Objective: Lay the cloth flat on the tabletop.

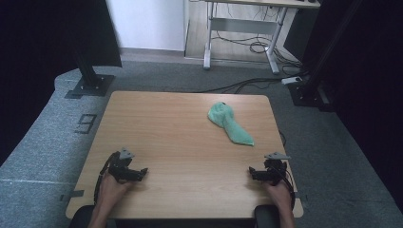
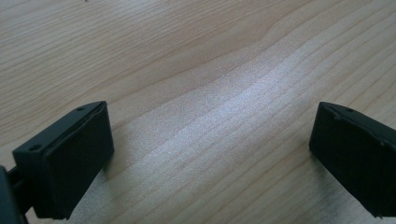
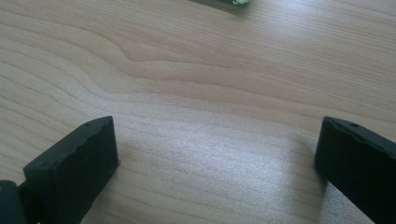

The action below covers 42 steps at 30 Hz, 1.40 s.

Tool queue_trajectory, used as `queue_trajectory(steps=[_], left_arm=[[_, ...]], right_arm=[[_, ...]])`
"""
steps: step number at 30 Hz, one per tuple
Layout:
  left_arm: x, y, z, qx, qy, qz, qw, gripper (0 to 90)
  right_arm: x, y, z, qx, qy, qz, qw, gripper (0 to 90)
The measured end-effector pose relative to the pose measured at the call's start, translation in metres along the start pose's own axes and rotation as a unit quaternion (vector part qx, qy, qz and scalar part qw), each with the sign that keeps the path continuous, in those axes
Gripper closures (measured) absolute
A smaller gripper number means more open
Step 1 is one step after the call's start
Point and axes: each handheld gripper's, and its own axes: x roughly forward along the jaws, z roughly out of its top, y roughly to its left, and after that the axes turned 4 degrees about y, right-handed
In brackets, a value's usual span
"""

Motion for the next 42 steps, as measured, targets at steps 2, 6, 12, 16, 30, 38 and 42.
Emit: queue_trajectory(steps=[2, 6, 12, 16, 30, 38, 42], left_arm=[[0.0, 0.0, 0.0, 0.0, 0.0, 0.0, 1.0, 0.0], [0.0, 0.0, 0.0, 0.0, 0.0, 0.0, 1.0, 0.0], [0.0, 0.0, 0.0, 0.0, -0.001, 0.0, 1.0, 0.0], [0.0, 0.0, 0.0, 0.0, -0.001, 0.0, 1.0, 0.0], [0.0, 0.0, 0.0, 0.0, -0.001, 0.0, 1.0, 0.0], [0.0, 0.0, 0.0, 0.0, 0.0, 0.0, 1.0, 0.0], [0.0, 0.0, 0.0, 0.0, 0.0, 0.0, 1.0, 0.0]], right_arm=[[0.0, 0.0, 0.0, 0.0, 0.0, 0.0, 1.0, 0.0], [0.0, 0.0, 0.0, -0.001, 0.0, 0.001, 1.0, 0.0], [-0.001, 0.0, -0.001, -0.002, 0.0, 0.002, 1.0, 0.0], [-0.001, 0.0, -0.001, -0.002, 0.0, 0.002, 1.0, 0.0], [-0.004, 0.005, 0.015, -0.007, 0.008, 0.03, 0.9995, 2.6], [-0.006, 0.007, 0.035, -0.012, -0.009, 0.06, 0.9981, 4.0], [-0.004, 0.006, 0.044, -0.017, -0.015, 0.061, 0.9979, 10.1]])
